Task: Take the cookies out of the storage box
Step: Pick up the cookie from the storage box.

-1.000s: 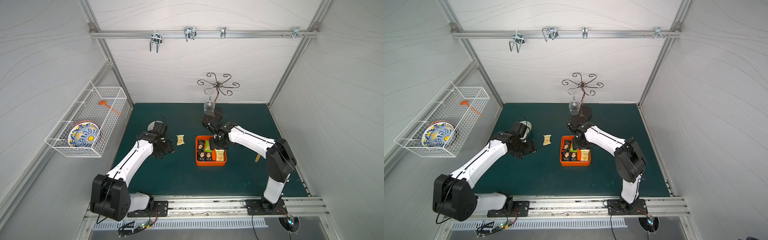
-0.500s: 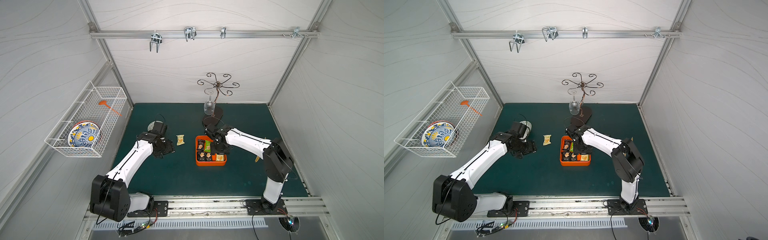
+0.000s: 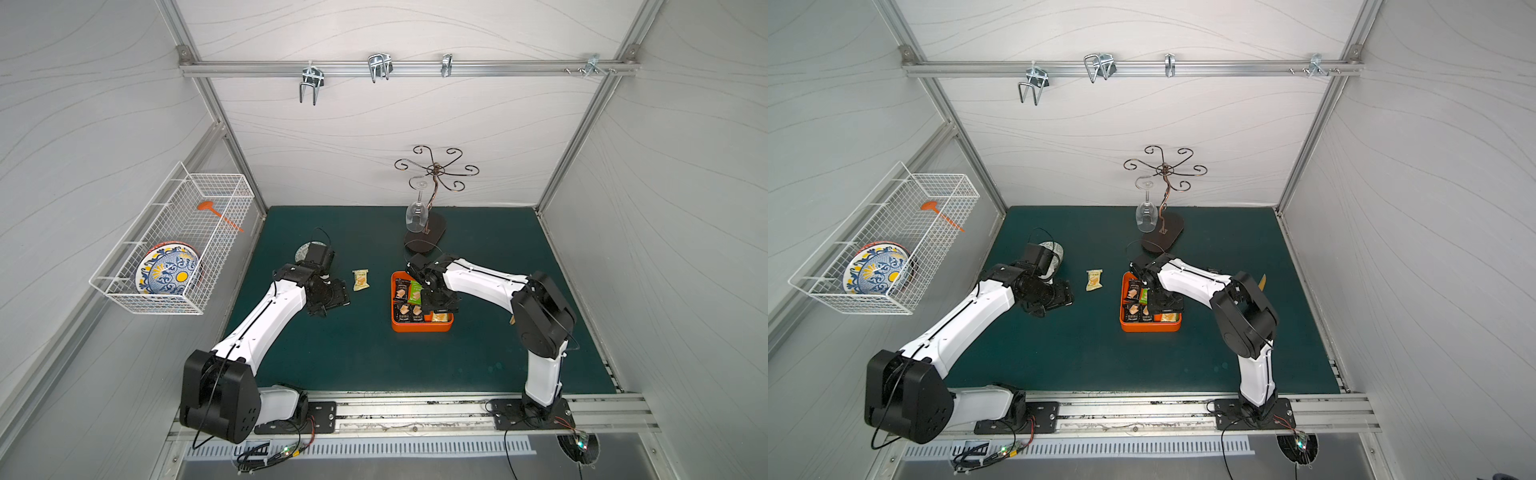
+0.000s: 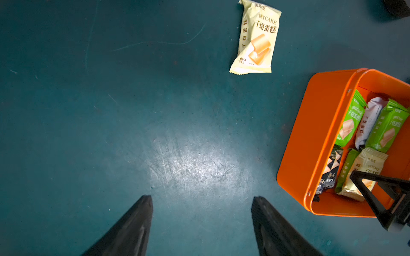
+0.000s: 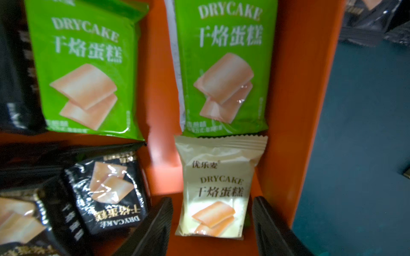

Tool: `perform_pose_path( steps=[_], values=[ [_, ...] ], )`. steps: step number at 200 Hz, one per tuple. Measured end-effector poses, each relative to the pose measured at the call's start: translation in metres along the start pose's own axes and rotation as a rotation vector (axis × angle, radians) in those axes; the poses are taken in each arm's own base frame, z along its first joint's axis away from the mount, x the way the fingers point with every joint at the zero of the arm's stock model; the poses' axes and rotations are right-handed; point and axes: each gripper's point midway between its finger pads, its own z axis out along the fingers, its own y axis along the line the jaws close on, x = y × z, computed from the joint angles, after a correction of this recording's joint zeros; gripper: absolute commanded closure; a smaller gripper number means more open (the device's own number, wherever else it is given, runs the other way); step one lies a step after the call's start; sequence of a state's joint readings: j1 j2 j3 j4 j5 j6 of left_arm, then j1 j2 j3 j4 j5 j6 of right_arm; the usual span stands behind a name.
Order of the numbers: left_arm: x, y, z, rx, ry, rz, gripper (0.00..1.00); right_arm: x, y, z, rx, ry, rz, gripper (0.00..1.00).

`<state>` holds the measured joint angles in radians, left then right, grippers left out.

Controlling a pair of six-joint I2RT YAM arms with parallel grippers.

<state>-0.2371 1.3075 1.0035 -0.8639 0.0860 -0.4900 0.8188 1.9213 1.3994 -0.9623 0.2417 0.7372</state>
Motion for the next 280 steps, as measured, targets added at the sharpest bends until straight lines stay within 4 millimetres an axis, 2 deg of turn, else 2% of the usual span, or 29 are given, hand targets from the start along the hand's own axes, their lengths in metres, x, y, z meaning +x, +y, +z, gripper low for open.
perform_pose_path(
  steps=[63, 108, 142, 195, 244, 280],
  values=[
    [0.000, 0.001, 0.000, -0.004, 0.001, 0.004, 0.25, -0.002, 0.004, 0.014, 0.014, 0.013, -0.005, 0.38],
    [0.000, 0.001, 0.000, -0.004, 0.001, 0.007, 0.25, -0.002, 0.004, 0.014, 0.013, 0.009, -0.007, 0.45],
    [0.000, 0.001, 0.000, -0.004, 0.001, 0.007, 0.25, -0.003, 0.004, 0.014, 0.013, 0.005, -0.009, 0.54],
    [0.000, 0.001, 0.000, -0.004, 0.001, 0.007, 0.25, -0.004, 0.004, 0.014, 0.014, 0.003, -0.012, 0.56],
    [0.000, 0.001, 0.000, -0.004, 0.001, 0.008, 0.25, -0.005, 0.005, 0.011, 0.009, -0.003, -0.012, 0.56],
    [0.000, 0.001, 0.000, -0.004, 0.001, 0.007, 0.25, -0.017, 0.011, -0.008, -0.024, -0.047, -0.007, 0.56]
  ],
)
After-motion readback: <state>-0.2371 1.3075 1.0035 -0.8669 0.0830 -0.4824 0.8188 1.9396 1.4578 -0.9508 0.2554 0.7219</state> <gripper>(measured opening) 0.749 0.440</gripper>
